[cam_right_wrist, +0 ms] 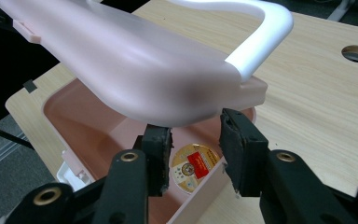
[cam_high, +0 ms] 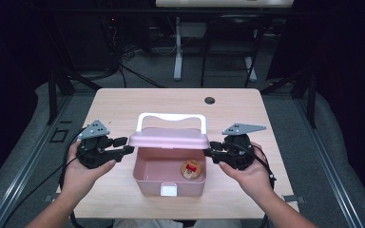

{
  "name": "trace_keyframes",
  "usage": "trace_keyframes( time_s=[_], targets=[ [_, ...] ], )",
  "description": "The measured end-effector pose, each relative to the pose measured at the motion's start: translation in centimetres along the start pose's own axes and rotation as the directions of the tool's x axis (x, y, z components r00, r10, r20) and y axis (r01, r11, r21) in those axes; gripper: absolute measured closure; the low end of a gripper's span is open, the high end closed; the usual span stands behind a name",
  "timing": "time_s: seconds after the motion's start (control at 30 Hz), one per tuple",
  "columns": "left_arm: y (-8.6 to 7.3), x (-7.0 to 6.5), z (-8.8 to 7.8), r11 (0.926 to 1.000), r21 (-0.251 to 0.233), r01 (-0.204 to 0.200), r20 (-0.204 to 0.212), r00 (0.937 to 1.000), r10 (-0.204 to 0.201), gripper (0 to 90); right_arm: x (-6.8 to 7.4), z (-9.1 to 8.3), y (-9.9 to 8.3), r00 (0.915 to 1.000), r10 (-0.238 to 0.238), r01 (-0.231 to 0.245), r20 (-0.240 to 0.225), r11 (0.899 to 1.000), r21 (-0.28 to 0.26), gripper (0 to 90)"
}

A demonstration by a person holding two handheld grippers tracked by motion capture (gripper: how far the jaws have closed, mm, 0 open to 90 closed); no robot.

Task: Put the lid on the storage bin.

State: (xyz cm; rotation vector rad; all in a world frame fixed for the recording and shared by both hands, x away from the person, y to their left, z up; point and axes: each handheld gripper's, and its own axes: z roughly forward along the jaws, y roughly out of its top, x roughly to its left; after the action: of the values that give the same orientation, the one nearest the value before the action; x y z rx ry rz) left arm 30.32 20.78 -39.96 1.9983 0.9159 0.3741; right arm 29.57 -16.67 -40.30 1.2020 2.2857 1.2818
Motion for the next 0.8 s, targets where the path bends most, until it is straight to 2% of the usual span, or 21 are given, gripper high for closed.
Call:
trace_keyframes(
  time_s=[0.37, 0.57, 0.8],
  targets=[
    [-0.7, -0.2, 0.3, 0.9999, 0.009, 0.005, 0.009, 1.0000, -0.005, 47.5, 0.1, 0.3, -0.8, 0.9998, -0.017, 0.017, -0.003, 1.000, 0.000, 55.7],
    [-1.2, -0.3, 0.4, 0.9999, 0.015, 0.007, 0.016, 0.9998, -0.007, 46.4, 0.3, 0.4, -1.2, 0.9994, -0.034, 0.035, -0.004, 0.999, 0.003, 51.8],
    [-2.1, -0.4, 0.6, 0.9997, 0.021, 0.011, 0.014, 0.9998, -0.012, 46.0, 0.4, 0.5, -1.8, 0.9995, -0.029, 0.029, -0.010, 1.000, 0.012, 51.2]
  ],
)
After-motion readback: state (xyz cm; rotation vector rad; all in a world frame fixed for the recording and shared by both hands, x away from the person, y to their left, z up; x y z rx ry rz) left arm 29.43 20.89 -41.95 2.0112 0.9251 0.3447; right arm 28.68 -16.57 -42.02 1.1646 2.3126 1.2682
